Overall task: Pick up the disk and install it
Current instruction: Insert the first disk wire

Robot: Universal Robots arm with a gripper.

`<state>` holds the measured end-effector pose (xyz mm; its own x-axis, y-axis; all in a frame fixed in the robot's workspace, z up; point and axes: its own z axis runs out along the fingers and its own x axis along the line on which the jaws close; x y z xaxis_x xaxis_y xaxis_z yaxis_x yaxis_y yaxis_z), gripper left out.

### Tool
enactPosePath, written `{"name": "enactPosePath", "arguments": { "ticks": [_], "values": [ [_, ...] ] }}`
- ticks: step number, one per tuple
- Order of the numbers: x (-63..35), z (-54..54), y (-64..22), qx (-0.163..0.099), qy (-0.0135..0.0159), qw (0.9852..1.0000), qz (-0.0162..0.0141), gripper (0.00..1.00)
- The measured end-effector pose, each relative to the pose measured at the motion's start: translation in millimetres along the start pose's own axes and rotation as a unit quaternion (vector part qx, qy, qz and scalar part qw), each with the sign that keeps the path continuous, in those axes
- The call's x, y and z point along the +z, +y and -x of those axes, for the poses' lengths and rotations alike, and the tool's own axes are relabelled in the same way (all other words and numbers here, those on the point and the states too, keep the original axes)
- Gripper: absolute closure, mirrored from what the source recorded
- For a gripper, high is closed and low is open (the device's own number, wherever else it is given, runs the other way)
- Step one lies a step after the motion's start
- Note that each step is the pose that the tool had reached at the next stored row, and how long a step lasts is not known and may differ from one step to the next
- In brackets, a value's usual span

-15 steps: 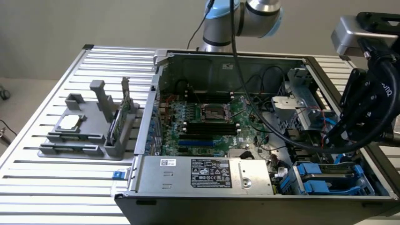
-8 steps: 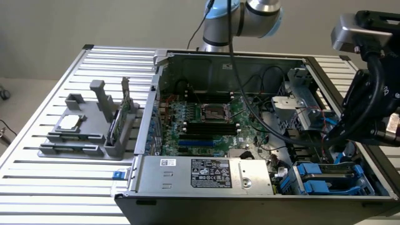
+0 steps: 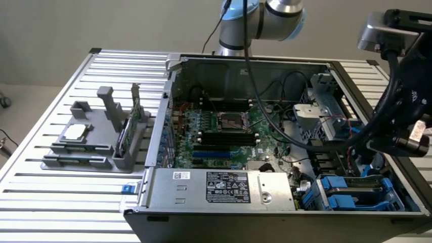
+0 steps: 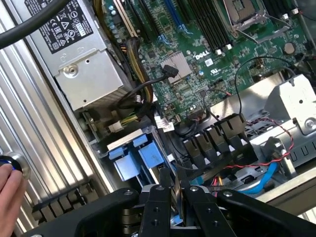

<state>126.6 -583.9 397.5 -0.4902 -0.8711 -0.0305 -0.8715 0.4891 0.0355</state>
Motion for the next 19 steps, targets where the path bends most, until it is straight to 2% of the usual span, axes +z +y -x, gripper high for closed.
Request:
{"name": "enactPosePath", "arguments": {
  "ticks": [4, 9, 14, 19],
  "values": [
    [0.0, 0.0, 0.0, 0.027, -0.0010, 0.9996, -0.0009, 0.81],
    [0.0, 0.0, 0.0, 0.060, -0.0022, 0.9982, -0.0020, 0.81],
    [0.0, -0.1, 0.0, 0.093, -0.0037, 0.9957, -0.0035, 0.81],
    [0.0, 0.0, 0.0, 0.126, -0.0050, 0.9920, -0.0050, 0.81]
  ]
}}
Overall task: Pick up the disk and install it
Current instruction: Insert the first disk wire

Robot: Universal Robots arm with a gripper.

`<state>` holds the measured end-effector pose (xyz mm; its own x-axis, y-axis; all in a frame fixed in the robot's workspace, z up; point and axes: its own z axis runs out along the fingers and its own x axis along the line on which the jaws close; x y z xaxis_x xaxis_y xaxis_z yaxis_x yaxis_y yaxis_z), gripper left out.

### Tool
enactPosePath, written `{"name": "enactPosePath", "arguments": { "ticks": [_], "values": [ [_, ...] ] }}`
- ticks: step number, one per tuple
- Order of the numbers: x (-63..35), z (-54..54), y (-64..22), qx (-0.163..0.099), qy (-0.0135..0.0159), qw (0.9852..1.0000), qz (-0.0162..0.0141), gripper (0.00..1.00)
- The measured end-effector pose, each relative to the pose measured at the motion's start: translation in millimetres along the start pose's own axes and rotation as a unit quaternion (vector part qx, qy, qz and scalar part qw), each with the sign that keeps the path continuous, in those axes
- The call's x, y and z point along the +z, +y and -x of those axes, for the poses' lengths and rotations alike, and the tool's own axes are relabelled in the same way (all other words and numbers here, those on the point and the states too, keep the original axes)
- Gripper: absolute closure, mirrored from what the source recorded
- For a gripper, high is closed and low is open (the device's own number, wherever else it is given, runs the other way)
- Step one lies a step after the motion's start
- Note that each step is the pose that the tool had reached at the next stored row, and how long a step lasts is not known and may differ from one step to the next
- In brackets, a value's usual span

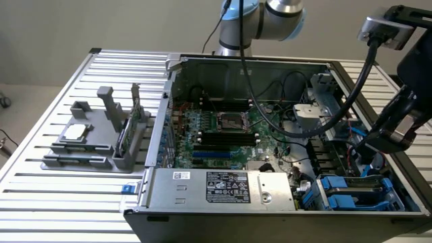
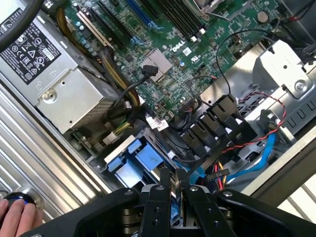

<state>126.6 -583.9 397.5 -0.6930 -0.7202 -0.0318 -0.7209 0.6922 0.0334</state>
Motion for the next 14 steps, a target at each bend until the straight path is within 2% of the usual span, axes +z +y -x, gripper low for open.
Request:
{"name": "enactPosePath", "arguments": {
  "ticks": [7, 14],
  "values": [
    [0.1, 0.0, 0.0, 0.043, -0.0016, 0.9991, -0.0023, 0.81],
    [0.2, 0.0, 0.0, 0.083, -0.0025, 0.9966, -0.0047, 0.81]
  ]
}}
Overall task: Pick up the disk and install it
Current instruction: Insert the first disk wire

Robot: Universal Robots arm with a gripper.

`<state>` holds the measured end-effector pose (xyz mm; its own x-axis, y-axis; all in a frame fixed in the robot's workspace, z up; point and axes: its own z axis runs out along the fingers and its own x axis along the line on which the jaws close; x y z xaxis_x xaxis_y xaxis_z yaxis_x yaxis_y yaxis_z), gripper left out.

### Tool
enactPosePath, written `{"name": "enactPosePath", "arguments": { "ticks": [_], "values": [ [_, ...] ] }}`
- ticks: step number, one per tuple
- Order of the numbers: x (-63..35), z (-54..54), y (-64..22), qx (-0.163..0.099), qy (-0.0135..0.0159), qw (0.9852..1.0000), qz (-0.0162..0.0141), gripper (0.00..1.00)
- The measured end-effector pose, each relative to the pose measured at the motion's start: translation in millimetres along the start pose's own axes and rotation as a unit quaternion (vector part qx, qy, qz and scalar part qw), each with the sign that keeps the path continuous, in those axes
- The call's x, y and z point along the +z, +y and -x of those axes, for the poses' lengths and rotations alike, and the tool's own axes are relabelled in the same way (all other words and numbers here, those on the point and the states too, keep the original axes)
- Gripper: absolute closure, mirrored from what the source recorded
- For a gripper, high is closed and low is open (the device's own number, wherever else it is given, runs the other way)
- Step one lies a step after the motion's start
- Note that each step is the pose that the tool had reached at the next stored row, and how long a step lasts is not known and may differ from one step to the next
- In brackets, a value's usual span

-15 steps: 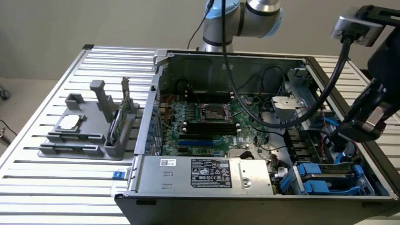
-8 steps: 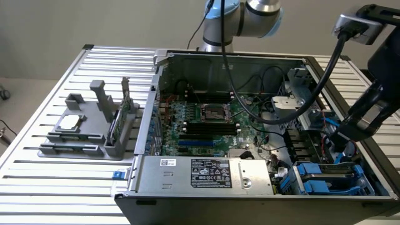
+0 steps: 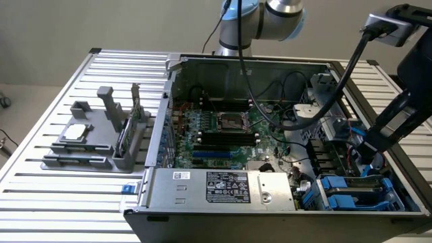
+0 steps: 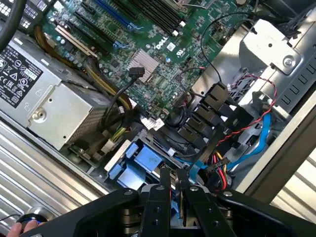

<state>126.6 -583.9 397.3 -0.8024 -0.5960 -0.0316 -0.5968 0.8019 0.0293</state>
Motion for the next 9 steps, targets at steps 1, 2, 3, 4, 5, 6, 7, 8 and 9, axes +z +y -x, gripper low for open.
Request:
{"name": "enactPosePath", "arguments": {
  "ticks": [1, 2, 3, 4, 5, 6, 7, 8, 9],
  "values": [
    [0.0, 0.0, 0.0, 0.005, -0.0001, 1.0000, -0.0003, 0.81],
    [0.0, 0.0, 0.0, 0.011, -0.0002, 0.9999, -0.0006, 0.81],
    [0.0, 0.0, 0.0, 0.016, -0.0003, 0.9999, -0.0008, 0.81],
    [0.0, 0.0, 0.0, 0.021, -0.0003, 0.9998, -0.0011, 0.81],
    [0.0, 0.0, 0.0, 0.026, -0.0004, 0.9997, -0.0014, 0.81],
    [0.0, 0.0, 0.0, 0.031, -0.0005, 0.9995, -0.0017, 0.81],
    [0.0, 0.1, 0.0, 0.036, -0.0005, 0.9993, -0.0020, 0.81],
    [0.0, 0.1, 0.0, 0.042, -0.0005, 0.9991, -0.0024, 0.81],
    [0.0, 0.1, 0.0, 0.047, -0.0006, 0.9989, -0.0026, 0.81]
  ]
}}
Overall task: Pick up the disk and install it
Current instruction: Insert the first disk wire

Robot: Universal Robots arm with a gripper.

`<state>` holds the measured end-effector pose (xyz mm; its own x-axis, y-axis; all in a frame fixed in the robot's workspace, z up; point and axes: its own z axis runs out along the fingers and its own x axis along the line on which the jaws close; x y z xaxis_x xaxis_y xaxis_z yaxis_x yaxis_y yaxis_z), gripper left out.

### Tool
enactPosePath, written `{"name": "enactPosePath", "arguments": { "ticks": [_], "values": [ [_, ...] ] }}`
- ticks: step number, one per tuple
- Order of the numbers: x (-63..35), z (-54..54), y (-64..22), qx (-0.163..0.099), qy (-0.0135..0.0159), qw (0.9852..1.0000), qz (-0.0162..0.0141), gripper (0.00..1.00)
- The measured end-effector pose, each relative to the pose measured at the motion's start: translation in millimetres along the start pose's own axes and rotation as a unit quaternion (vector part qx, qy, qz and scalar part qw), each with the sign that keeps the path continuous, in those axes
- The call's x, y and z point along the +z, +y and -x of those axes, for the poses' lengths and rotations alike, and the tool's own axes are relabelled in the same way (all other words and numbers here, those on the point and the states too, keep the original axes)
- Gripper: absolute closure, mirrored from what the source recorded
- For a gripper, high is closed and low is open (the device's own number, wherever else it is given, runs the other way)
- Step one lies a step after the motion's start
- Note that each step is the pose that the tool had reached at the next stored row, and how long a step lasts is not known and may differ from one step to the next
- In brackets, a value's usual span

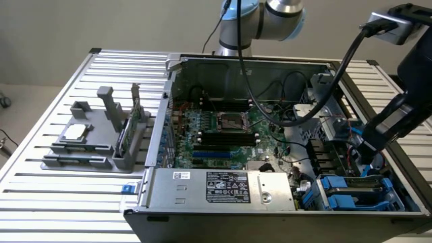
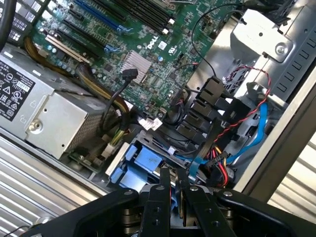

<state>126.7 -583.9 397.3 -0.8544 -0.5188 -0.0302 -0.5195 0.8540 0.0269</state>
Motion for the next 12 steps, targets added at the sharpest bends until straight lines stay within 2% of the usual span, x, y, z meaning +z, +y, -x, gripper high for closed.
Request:
{"name": "enactPosePath", "arguments": {
  "ticks": [7, 12],
  "values": [
    [0.1, 0.1, 0.0, 0.035, -0.0004, 0.9994, -0.0021, 0.81],
    [0.0, 0.0, 0.0, 0.066, -0.0015, 0.9978, -0.0034, 0.81]
  ]
}}
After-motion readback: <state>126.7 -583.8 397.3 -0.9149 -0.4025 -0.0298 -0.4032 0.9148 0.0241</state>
